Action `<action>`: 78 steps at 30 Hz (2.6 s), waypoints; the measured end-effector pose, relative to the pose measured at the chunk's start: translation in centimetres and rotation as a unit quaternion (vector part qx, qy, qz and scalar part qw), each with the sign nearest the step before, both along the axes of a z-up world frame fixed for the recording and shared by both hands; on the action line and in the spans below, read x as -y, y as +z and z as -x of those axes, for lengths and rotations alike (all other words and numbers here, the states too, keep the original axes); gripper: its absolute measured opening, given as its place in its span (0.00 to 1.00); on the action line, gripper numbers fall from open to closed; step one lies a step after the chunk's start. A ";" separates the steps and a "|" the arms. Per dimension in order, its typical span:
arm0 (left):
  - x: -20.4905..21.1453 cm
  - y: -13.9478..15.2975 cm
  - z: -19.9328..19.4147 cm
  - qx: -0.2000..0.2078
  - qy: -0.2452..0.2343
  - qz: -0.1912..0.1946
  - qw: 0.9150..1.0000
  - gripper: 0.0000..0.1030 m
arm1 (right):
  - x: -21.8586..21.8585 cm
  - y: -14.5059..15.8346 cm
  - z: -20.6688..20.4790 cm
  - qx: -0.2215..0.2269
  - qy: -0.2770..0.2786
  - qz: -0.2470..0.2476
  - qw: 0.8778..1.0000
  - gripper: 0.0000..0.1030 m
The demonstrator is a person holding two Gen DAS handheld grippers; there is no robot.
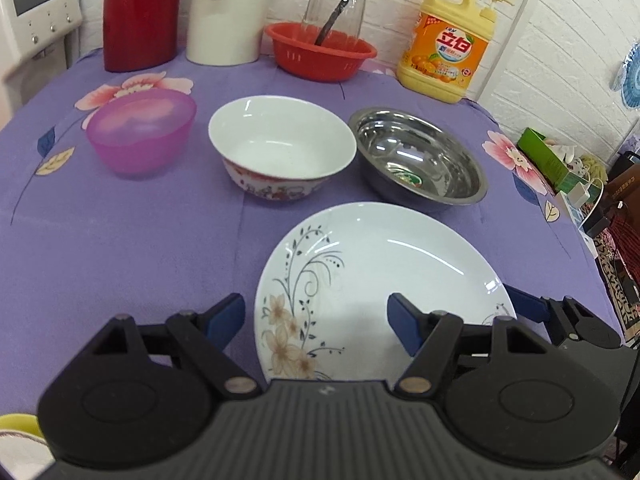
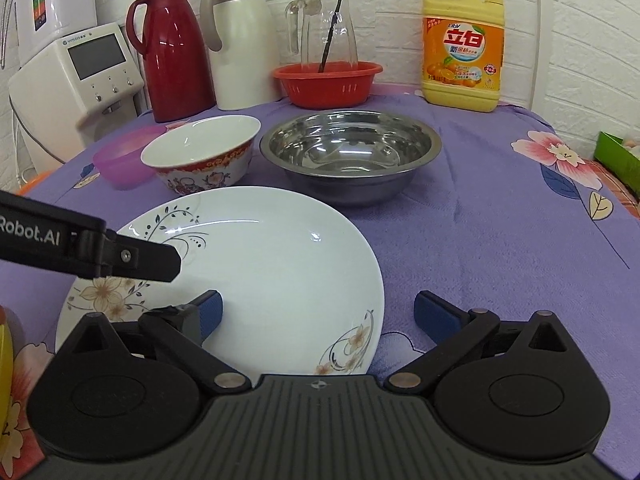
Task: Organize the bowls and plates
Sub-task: 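Close the left gripper on the rim of the floral-print plate, then lift the floral-print plate with the left gripper onto the plain white plate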
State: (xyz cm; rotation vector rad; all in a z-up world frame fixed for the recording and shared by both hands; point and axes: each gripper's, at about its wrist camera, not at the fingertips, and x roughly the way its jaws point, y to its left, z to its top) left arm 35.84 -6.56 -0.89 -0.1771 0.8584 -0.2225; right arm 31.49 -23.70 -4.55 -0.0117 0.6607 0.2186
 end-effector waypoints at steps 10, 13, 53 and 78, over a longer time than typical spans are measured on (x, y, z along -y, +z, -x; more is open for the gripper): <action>0.9 -1.1 0.6 -0.007 -0.008 -0.014 1.000 0.68 | 0.2 0.3 0.1 -0.016 0.019 0.003 1.000 1.00; 1.3 -1.2 0.6 0.000 -0.010 -0.025 1.000 0.68 | 0.1 0.4 0.3 -0.020 0.022 0.006 1.000 1.00; -3.4 3.0 6.4 0.062 0.023 -0.046 0.997 0.50 | -5.9 4.3 5.8 0.076 0.078 -0.003 0.994 1.00; -16.0 1.1 19.3 0.048 0.119 -0.004 0.992 0.65 | -17.2 1.7 14.3 0.027 0.185 -0.001 0.982 1.00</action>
